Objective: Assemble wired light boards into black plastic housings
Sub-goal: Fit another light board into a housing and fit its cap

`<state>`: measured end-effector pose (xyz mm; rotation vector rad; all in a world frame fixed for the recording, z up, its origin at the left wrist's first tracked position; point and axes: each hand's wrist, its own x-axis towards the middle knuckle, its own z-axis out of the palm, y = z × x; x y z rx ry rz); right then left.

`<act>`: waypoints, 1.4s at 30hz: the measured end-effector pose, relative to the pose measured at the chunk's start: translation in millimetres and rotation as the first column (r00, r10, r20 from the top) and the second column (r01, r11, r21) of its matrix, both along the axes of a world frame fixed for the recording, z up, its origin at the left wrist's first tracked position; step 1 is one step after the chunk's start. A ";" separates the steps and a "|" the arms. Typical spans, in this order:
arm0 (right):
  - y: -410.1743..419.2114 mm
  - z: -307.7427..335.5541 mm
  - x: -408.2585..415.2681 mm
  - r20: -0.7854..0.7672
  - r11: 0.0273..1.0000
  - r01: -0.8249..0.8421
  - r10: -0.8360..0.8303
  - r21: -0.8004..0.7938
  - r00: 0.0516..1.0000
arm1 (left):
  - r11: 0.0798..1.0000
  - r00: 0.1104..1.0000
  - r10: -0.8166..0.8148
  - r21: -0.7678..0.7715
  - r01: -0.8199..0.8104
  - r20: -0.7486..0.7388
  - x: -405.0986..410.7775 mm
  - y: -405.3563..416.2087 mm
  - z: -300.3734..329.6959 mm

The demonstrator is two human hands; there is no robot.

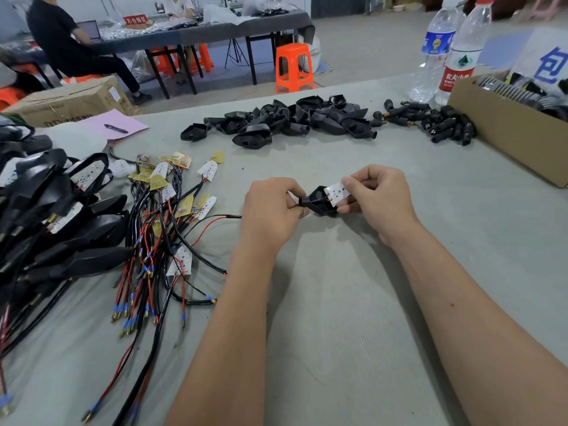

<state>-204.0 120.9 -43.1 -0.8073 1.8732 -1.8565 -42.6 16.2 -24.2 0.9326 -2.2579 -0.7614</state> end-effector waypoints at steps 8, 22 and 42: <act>-2.4 1.5 4.2 0.044 1.000 0.014 -0.013 -0.016 0.999 | 0.998 0.999 -0.030 0.062 0.032 -0.033 -7.0 8.0 -0.2; 6.2 6.3 -1.9 -0.239 0.938 0.213 -0.149 0.274 0.960 | 0.971 0.983 -0.006 0.232 0.049 -0.184 -12.4 12.7 -7.2; 32.1 13.4 -36.7 0.419 0.994 0.056 -0.093 0.098 0.903 | 0.353 0.684 0.623 0.917 0.187 -0.379 -28.4 26.3 16.1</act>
